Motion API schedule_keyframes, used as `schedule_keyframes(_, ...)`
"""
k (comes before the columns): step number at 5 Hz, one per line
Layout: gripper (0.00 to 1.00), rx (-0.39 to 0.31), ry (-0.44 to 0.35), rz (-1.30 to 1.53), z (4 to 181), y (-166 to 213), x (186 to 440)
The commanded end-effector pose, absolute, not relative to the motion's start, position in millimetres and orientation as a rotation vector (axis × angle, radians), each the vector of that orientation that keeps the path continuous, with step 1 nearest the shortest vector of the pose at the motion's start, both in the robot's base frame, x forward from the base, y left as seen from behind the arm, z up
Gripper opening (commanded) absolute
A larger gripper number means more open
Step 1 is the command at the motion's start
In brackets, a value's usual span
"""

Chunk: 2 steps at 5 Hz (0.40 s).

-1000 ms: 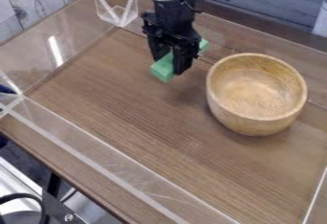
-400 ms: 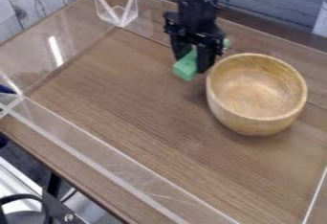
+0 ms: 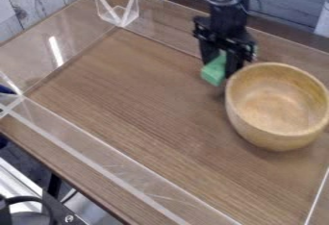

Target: Put the green block in the brown bowl

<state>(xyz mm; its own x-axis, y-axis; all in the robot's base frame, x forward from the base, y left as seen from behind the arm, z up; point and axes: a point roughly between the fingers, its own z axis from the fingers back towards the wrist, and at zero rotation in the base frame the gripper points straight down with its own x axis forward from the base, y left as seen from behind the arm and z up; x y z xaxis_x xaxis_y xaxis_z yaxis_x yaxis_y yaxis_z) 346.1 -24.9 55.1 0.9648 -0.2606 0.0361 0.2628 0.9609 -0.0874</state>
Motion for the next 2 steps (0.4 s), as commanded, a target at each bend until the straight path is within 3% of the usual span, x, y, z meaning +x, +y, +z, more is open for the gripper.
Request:
schedule_keyframes(1,0.0,-0.088,-0.081,-0.295,65.0,-46.1,362.0)
schedule_keyframes(2,0.0,-0.09,-0.073,-0.298,58.4,-50.0,364.6)
